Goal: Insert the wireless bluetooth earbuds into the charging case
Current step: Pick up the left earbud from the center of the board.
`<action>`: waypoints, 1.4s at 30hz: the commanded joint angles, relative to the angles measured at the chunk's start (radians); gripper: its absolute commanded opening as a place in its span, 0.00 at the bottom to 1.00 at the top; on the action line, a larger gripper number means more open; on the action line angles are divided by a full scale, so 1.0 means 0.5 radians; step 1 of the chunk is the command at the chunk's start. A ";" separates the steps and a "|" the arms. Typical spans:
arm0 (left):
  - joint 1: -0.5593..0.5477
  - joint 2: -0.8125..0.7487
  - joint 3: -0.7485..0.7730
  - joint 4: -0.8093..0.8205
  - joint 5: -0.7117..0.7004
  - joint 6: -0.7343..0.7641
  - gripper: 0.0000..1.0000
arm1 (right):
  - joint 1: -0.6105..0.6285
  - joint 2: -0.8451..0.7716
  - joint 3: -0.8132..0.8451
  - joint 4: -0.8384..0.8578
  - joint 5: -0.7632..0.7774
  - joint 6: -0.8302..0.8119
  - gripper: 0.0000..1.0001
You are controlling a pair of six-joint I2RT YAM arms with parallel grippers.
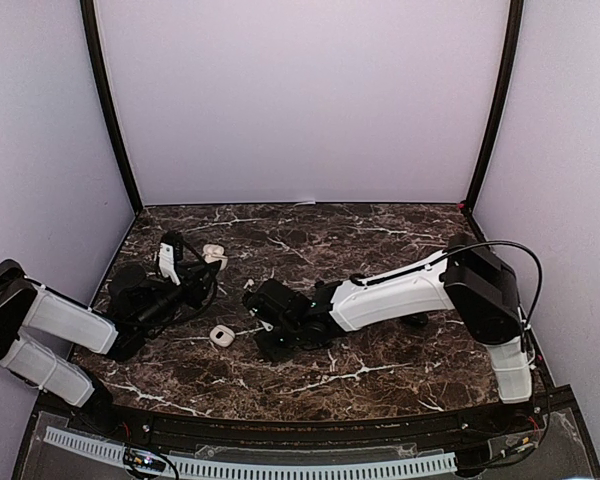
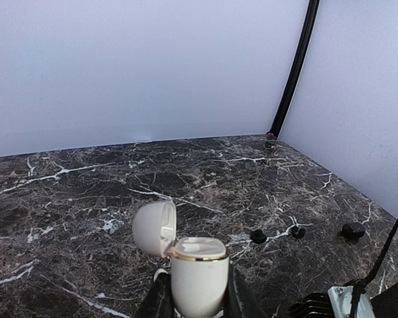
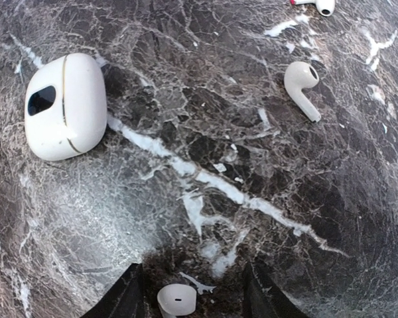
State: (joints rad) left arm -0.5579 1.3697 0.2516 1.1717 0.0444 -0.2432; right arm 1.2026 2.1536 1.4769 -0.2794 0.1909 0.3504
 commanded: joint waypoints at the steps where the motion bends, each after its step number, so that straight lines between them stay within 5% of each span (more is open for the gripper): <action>1: 0.013 -0.058 -0.012 0.011 0.005 0.011 0.16 | 0.011 0.048 0.063 -0.099 0.054 0.018 0.45; 22: 0.012 -0.046 0.003 0.004 0.058 0.018 0.16 | 0.015 -0.093 -0.063 -0.163 -0.065 0.055 0.22; 42: 0.012 0.022 0.026 0.084 0.287 0.062 0.16 | 0.008 -0.343 -0.271 0.054 -0.128 0.094 0.15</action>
State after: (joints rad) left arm -0.5579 1.3727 0.2520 1.1633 0.1329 -0.2317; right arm 1.2037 2.0369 1.3643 -0.3115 0.1352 0.3843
